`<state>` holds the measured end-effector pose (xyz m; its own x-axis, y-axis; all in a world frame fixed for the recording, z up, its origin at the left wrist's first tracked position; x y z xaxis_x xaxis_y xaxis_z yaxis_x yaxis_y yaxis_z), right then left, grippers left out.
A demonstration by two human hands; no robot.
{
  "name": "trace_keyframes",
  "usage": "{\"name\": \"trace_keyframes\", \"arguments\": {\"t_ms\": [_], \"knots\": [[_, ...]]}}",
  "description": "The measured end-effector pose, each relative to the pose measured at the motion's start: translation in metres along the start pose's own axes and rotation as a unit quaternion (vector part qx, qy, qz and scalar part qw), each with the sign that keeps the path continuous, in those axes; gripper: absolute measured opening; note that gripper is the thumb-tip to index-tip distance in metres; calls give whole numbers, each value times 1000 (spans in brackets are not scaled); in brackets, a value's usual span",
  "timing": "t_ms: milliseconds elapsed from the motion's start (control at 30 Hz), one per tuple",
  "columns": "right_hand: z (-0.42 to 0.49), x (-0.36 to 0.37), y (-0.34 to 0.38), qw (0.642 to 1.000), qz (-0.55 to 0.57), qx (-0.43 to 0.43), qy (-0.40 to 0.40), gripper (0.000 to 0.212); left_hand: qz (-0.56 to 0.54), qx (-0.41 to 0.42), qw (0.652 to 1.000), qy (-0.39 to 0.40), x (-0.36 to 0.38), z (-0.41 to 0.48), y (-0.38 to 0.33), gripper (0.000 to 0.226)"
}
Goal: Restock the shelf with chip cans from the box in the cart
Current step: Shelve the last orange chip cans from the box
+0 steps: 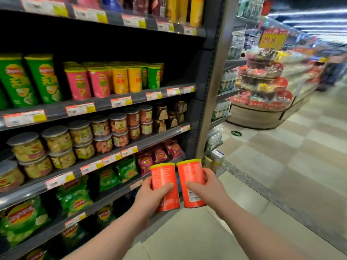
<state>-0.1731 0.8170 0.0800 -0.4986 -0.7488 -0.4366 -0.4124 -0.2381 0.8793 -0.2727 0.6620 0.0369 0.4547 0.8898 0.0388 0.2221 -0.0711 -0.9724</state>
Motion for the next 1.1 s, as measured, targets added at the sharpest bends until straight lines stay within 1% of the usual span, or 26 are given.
{"name": "trace_keyframes", "arguments": {"t_ms": [133,233,400,500,567,633,667,767,833,933,1100], "knots": [[47,-37,1,1000,7,4,-27,75,-5,-2,999,33,41,47,-12,47],[87,-59,6,999,15,6,-40,72,-13,3,998,55,68,85,-29,44],[145,-82,9,998,41,11,-49,66,-7,24,997,68,98,142,-60,42],[172,-91,5,997,51,18,-50,70,6,23,997,71,112,171,-65,43],[188,-95,4,998,45,17,-46,80,10,15,997,69,121,184,-66,42],[208,-99,5,998,44,13,-38,92,13,9,998,60,128,198,-68,42],[220,-101,6,999,44,11,-29,93,12,6,998,53,131,206,-70,43],[256,-106,10,999,48,-6,5,73,7,-1,1000,28,138,231,-74,52],[279,-110,14,999,42,-21,27,65,-3,-2,1000,5,143,243,-77,53],[312,-123,25,996,30,-50,61,60,-20,5,999,-36,158,255,-88,50],[362,-150,46,989,18,-105,107,59,-33,17,994,-103,188,273,-106,51]]}}
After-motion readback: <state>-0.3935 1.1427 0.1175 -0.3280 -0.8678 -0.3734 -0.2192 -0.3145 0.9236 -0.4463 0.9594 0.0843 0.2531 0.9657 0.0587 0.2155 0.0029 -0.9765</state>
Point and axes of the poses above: each hand's wrist, its own z-axis towards the middle knuckle, its own x-axis out of the palm, y = z × x, the point moved 9 cm from there along z, towards the middle knuckle
